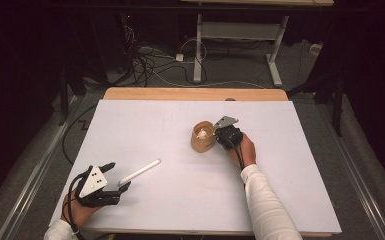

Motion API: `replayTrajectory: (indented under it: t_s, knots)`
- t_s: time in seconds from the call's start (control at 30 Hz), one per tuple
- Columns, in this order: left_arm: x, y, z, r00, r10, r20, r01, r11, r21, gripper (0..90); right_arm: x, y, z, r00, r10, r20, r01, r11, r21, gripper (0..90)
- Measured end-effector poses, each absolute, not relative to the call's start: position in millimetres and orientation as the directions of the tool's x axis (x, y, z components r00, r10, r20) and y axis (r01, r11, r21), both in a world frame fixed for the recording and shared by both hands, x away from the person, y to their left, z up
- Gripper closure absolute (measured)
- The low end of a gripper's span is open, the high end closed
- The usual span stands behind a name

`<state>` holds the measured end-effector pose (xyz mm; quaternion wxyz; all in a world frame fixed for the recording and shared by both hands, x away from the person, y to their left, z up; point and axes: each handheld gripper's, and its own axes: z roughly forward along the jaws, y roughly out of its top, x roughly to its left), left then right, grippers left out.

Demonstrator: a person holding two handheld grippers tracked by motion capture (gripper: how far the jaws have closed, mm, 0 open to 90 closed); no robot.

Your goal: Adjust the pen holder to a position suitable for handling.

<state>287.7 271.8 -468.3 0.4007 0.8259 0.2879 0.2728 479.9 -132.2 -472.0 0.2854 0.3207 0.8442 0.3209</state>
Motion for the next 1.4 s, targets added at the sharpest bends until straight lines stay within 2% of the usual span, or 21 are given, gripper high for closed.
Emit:
replayTrajectory:
  t_s: [0.57,0.77,0.93,0.97,1.0,1.17,1.4]
  knots:
    - [289,266,-470,0.700,0.678,0.226,0.255,-0.532,0.807,19.3,452,-114,-473,-0.670,0.694,-0.263,0.336,0.600,0.726,89.8]
    - [288,266,-470,0.700,0.681,0.214,0.268,-0.528,0.806,19.3,445,-129,-463,-0.639,0.731,-0.239,0.328,0.540,0.775,83.5]
    - [289,265,-469,0.695,0.681,0.228,0.259,-0.534,0.805,19.3,428,-143,-451,-0.637,0.741,-0.212,0.292,0.487,0.823,73.1]
    - [289,265,-469,0.695,0.682,0.228,0.261,-0.534,0.804,19.3,420,-149,-446,-0.630,0.750,-0.203,0.276,0.460,0.844,66.9]
    - [289,264,-469,0.694,0.682,0.231,0.261,-0.538,0.802,19.3,420,-149,-446,-0.630,0.750,-0.203,0.276,0.460,0.844,66.9]
    - [290,263,-471,0.696,0.687,0.210,0.279,-0.527,0.803,19.3,397,-161,-431,-0.629,0.748,-0.215,0.215,0.432,0.876,54.5]
    - [291,263,-473,0.699,0.679,0.227,0.270,-0.544,0.795,19.3,365,-182,-423,-0.624,0.756,-0.198,0.175,0.382,0.907,34.9]
